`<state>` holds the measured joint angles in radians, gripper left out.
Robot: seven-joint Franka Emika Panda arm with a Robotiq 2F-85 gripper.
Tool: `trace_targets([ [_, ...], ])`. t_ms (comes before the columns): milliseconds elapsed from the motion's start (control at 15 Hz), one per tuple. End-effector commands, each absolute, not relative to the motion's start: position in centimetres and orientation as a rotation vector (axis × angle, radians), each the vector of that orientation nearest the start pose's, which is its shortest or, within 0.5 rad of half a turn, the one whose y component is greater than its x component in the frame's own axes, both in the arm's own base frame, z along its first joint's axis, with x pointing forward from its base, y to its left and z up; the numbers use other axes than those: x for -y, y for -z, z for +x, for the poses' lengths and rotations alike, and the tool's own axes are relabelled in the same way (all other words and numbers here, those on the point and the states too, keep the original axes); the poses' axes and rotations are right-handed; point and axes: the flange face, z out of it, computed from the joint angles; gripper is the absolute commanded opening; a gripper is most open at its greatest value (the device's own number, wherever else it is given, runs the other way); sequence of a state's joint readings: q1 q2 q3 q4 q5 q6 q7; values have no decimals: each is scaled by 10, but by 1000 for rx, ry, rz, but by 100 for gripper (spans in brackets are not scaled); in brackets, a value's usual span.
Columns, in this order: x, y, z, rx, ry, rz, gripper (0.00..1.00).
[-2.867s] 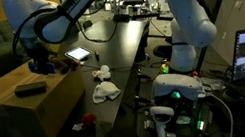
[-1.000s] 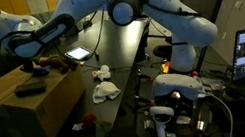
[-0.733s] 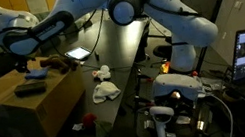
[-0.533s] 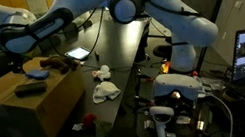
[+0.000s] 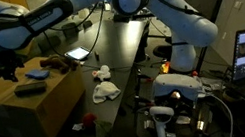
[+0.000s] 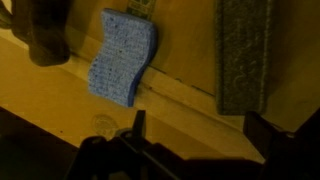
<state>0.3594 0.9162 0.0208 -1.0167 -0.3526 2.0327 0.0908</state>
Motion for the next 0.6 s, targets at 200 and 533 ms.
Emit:
trace_targets([
  [200, -265, -304, 713, 880, 187, -3176, 100],
  [533, -254, -279, 706, 918, 225, -3131, 100],
])
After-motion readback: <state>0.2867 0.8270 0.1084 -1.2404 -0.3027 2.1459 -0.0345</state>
